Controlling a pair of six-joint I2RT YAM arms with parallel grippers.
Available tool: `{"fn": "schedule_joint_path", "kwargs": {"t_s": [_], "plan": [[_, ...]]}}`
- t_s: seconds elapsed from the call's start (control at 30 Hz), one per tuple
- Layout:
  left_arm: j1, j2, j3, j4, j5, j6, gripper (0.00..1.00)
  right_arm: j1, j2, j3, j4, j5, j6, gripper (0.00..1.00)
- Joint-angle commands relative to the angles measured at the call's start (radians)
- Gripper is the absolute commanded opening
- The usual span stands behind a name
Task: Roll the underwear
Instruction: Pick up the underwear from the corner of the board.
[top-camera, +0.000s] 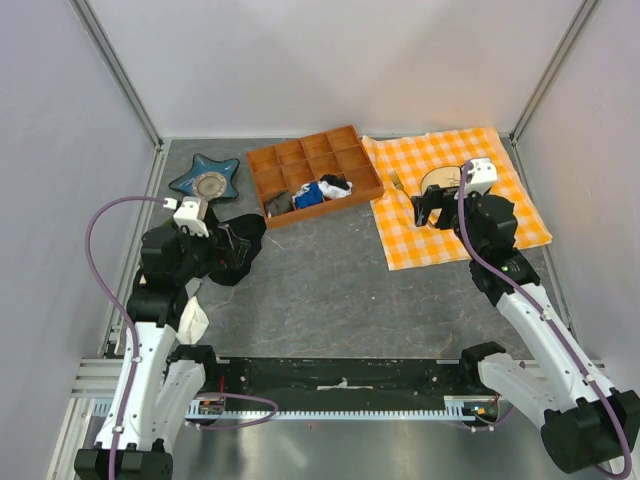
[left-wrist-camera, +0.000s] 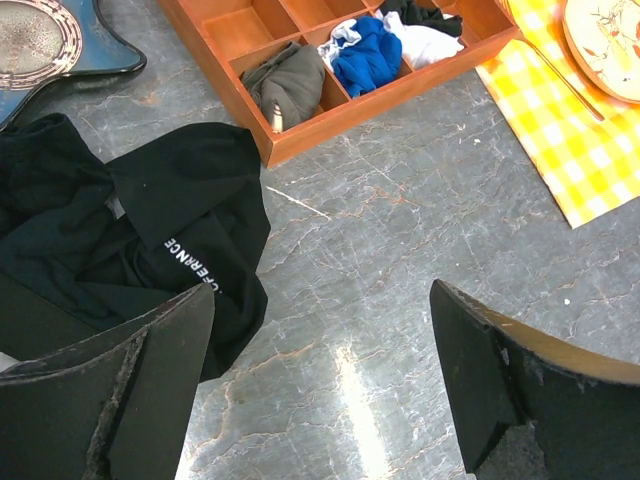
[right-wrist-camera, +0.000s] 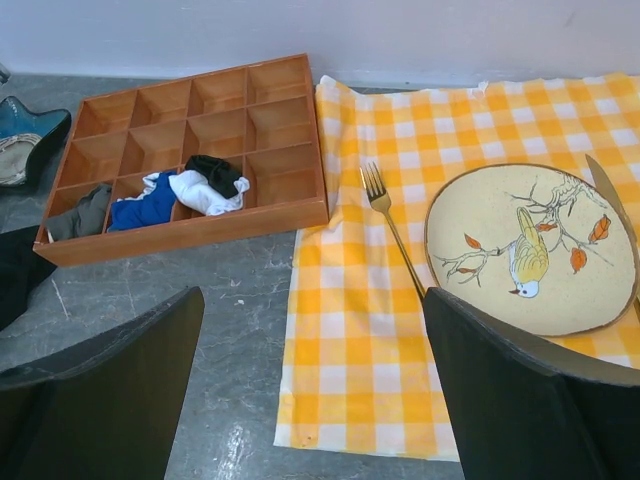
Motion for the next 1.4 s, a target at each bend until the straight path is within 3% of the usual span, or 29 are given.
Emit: {"fn": "schedule_joint_path", "kwargs": {"t_s": [0.0,0.13,0.37,0.47,0.6,0.67,0.9,1.1,1.23,1.37], "plan": [[-0.001,0.002,0.000,0.040,0.004,-0.022,0.95,-0.005,-0.001,-0.001,0.034,-0.014,0.016,0.98],[0.018,0.071,0.024,0.043,0.022,-0.049,0.96,-0.005,-0.007,-0.014,0.031,-0.112,-0.038,0.98],[0.229,0.269,0.070,0.110,0.121,-0.144,0.97,-0.004,-0.001,-0.042,-0.053,-0.454,-0.307,0.98],[0.258,0.373,0.116,0.112,0.055,-0.183,0.98,-0.004,0.020,-0.024,-0.100,-0.519,-0.363,0.98],[0.260,0.573,0.245,0.040,-0.172,-0.216,0.96,0.002,0.049,-0.010,-0.131,-0.525,-0.372,0.98],[0.260,0.703,0.346,-0.009,-0.241,-0.195,0.91,0.010,0.065,-0.002,-0.139,-0.516,-0.372,0.98],[0.256,0.947,0.540,-0.103,-0.219,-0.040,0.70,0.054,0.080,0.013,-0.165,-0.488,-0.395,0.98],[0.194,1.041,0.615,-0.130,-0.235,0.073,0.67,0.102,0.103,0.024,-0.182,-0.465,-0.414,0.98],[0.105,1.131,0.704,-0.176,-0.378,0.119,0.65,0.111,0.117,0.024,-0.185,-0.470,-0.417,0.98],[0.087,1.184,0.751,-0.227,-0.465,0.132,0.44,0.111,0.122,0.025,-0.188,-0.473,-0.417,0.98]]}}
